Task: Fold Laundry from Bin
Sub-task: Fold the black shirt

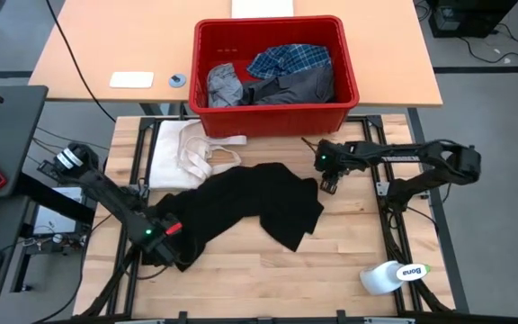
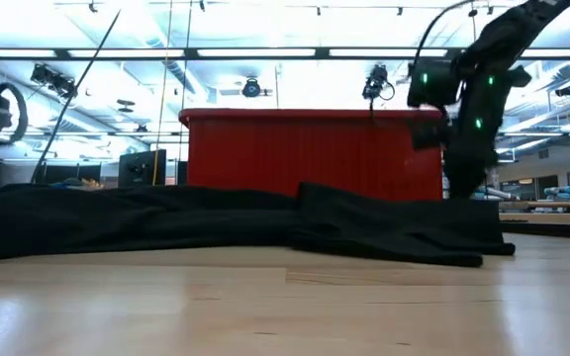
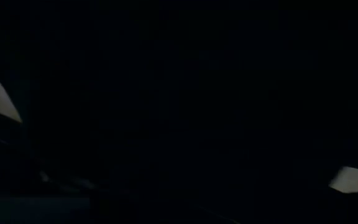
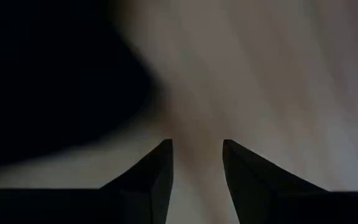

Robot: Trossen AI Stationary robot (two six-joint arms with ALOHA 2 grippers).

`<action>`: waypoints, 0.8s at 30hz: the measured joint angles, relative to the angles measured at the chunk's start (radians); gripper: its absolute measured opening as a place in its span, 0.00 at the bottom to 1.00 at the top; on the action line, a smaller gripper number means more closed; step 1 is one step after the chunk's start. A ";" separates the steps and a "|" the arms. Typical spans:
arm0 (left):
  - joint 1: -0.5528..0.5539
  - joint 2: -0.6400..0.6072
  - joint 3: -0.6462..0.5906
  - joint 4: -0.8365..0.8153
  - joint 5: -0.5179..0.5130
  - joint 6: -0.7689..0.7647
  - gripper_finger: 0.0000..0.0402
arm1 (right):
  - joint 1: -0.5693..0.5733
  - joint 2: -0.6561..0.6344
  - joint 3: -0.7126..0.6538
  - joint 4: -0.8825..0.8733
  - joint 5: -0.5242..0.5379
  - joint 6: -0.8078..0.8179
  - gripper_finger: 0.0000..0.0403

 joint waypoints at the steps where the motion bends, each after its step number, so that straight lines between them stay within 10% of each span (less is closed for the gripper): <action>1: 0.001 -0.019 0.000 0.006 0.000 -0.008 0.46 | 0.009 -0.016 0.001 0.032 -0.065 -0.003 0.37; 13: 0.024 -0.162 0.156 0.019 -0.175 -0.012 0.46 | 0.110 0.005 0.002 0.067 -0.328 -0.019 0.36; 24: 0.199 -0.147 0.258 0.163 -0.239 0.163 0.46 | 0.473 -0.117 0.015 0.133 -0.050 0.217 0.29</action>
